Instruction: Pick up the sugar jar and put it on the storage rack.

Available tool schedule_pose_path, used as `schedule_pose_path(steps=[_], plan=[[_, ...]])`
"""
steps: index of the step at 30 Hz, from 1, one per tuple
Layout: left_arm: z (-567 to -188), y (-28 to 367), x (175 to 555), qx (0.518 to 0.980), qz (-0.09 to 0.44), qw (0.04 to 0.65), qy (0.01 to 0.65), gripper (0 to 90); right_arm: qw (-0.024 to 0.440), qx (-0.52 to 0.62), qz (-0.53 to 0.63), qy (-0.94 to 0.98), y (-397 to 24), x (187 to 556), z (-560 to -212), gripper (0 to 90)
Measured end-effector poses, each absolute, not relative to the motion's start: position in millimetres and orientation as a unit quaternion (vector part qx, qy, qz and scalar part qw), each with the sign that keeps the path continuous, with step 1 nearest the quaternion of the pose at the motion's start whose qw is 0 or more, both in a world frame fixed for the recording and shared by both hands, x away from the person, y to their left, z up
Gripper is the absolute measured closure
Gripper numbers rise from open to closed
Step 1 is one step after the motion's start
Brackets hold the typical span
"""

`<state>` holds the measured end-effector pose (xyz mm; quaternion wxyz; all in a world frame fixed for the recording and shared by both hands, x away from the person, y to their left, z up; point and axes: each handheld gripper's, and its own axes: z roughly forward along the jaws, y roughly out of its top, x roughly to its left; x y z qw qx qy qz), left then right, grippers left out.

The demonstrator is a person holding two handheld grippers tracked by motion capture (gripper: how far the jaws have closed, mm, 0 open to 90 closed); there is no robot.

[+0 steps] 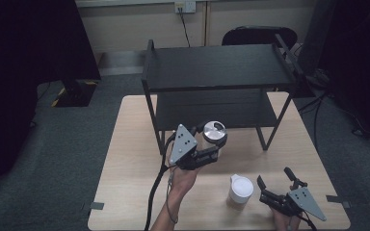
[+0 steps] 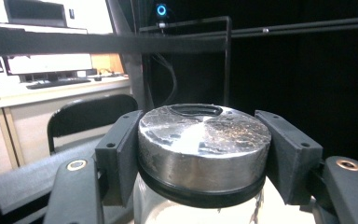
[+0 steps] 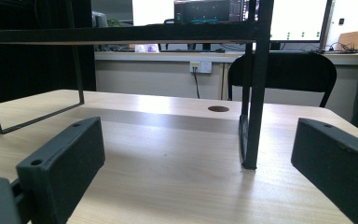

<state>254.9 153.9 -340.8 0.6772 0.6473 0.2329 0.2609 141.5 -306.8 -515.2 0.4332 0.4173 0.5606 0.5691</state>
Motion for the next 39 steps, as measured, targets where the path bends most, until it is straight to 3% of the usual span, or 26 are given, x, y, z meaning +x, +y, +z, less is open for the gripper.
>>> schedule_pose_path(steps=[23,39], plan=[[-257.3,181.2,287.6,0.628,0.241,0.708,0.216,35.5,0.434,0.418,0.569,0.56,-306.5,141.5,-515.3,1.6],[-205.0,179.2,299.4,0.616,0.278,0.707,0.21,35.5,0.434,0.418,0.569,0.56,-306.4,141.5,-515.4,1.5]])
